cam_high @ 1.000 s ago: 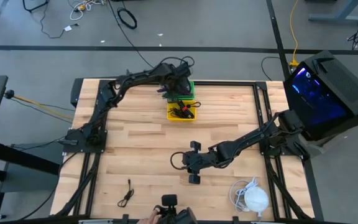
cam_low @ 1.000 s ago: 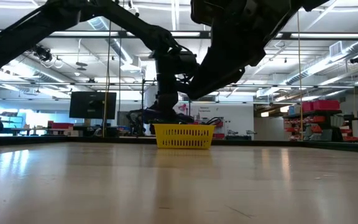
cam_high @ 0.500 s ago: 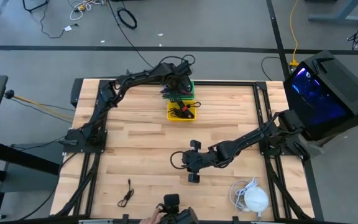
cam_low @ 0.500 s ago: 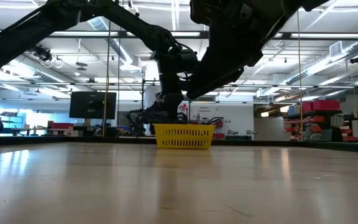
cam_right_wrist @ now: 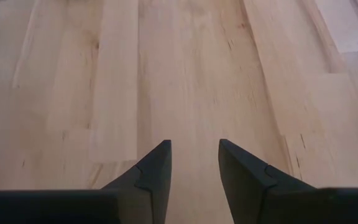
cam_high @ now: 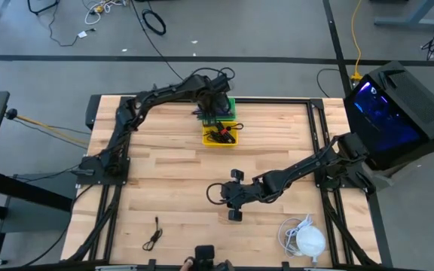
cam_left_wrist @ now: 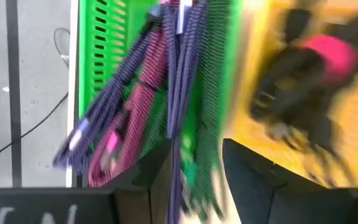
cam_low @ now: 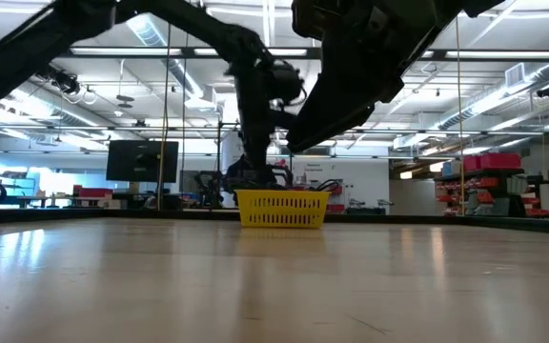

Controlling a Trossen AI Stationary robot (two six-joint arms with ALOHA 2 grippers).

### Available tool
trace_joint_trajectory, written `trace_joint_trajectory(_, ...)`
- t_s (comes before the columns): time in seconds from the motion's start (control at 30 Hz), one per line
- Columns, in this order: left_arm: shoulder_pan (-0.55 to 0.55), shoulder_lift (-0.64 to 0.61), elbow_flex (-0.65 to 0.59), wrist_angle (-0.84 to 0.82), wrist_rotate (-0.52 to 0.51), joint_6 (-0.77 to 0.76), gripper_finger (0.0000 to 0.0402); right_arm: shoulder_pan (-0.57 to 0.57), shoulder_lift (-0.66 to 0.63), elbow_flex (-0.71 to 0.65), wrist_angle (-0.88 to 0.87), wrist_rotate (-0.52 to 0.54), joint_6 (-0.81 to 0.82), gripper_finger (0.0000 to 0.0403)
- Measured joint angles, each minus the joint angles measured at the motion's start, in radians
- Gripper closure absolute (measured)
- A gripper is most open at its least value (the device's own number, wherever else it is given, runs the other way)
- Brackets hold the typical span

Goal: Pick & Place USB Port
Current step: Put the black charger cable into the yellow basket

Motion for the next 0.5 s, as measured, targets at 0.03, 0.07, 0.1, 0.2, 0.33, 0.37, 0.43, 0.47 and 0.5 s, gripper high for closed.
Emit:
trace_joint_trajectory(0.03, -0.007, -0.02, 0.0, -0.027, 0.001, 0.001, 0.0258, 0.0, 0.0, 0.0, 0.0, 0.0, 0.0, 0.0268)
trace_joint_trajectory(0.07, -0.013, -0.039, 0.0, -0.048, -0.002, 0.001, 0.0261, 0.0, 0.0, 0.0, 0.0, 0.0, 0.0, 0.0268)
trace_joint_trajectory(0.1, -0.018, -0.059, 0.0, -0.06, -0.004, 0.003, 0.0265, 0.0, 0.0, 0.0, -0.001, 0.001, -0.002, 0.0268)
trace_joint_trajectory(0.2, -0.032, -0.12, 0.0, -0.064, -0.003, 0.0, 0.0275, 0.0, 0.0, 0.0, 0.0, 0.001, -0.012, 0.0268)
trace_joint_trajectory(0.33, -0.042, -0.206, 0.001, -0.113, 0.026, -0.034, 0.0284, 0.0, 0.0, 0.0, -0.001, 0.0, -0.007, 0.0268)
trace_joint_trajectory(0.37, -0.047, -0.224, 0.001, -0.14, 0.034, -0.053, 0.0285, 0.0, 0.0, 0.0, -0.004, 0.0, -0.005, 0.0268)
trace_joint_trajectory(0.43, -0.062, -0.26, 0.001, -0.211, 0.059, -0.094, 0.0286, 0.0, 0.0, 0.0, -0.008, -0.002, -0.004, 0.0268)
trace_joint_trajectory(0.47, -0.072, -0.277, 0.001, -0.257, 0.078, -0.117, 0.0287, 0.0, 0.0, 0.0, -0.011, -0.004, -0.004, 0.0268)
trace_joint_trajectory(0.5, -0.086, -0.292, 0.001, -0.31, 0.098, -0.14, 0.0287, 0.0, 0.0, 0.0, -0.015, -0.005, -0.004, 0.0268)
